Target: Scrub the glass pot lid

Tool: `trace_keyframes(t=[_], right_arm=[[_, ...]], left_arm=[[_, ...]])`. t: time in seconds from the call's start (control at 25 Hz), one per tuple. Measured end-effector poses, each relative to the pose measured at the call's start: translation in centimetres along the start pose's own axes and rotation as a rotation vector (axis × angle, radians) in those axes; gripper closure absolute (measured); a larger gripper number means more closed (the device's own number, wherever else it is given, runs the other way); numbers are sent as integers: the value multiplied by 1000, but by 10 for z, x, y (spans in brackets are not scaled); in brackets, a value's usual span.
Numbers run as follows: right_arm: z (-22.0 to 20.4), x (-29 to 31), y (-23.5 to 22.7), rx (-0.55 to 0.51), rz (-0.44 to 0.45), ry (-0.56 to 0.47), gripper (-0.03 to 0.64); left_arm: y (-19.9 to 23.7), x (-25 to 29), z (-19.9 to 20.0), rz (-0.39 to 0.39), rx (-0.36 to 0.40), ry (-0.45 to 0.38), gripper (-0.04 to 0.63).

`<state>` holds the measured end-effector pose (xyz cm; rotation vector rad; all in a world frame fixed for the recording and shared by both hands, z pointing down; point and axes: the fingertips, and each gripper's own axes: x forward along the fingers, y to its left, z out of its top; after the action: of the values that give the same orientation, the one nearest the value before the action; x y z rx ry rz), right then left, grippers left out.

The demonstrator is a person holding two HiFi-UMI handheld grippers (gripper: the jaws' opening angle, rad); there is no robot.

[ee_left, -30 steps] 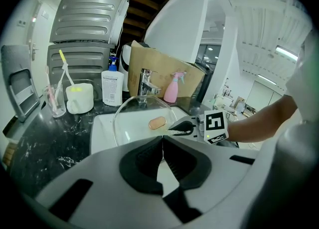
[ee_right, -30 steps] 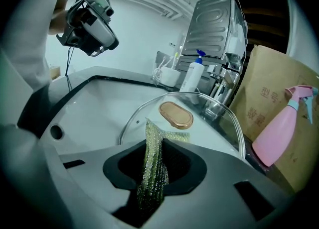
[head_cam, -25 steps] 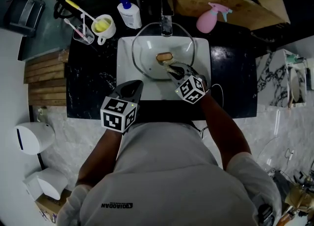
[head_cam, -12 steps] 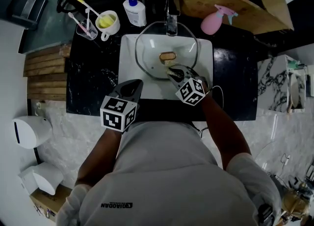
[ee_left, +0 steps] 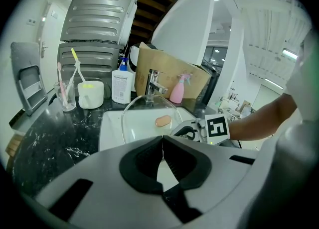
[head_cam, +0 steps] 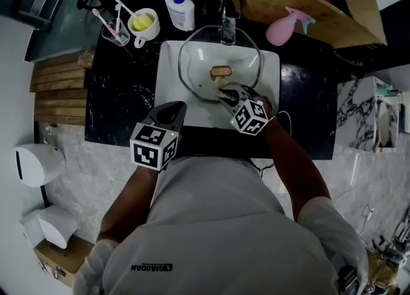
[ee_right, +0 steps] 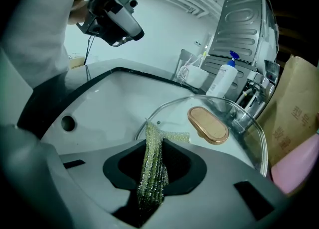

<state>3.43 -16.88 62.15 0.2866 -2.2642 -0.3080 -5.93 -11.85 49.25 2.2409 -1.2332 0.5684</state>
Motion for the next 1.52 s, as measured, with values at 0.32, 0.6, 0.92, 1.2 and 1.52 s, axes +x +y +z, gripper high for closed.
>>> trace_keyframes(t=[0.32,0.6,0.92,1.2,1.52], right_arm=[[1,3,10,-11,69,-5,517],[4,8,24,-29,124,-1,517],[5,10,36,-13,203,7,517],[5,14,47,14,270,16,517],[7,15,55,46,332,18,517]], left_arm=[[0,1,-1,11,-14,-4,580],[1,0,-2,14,-21,-5,580],[5,0,-4,14,-32,-3,580],[8,-1,-8,11,-40,-2,580],[11,-3,-9,14,-42,-3,580]])
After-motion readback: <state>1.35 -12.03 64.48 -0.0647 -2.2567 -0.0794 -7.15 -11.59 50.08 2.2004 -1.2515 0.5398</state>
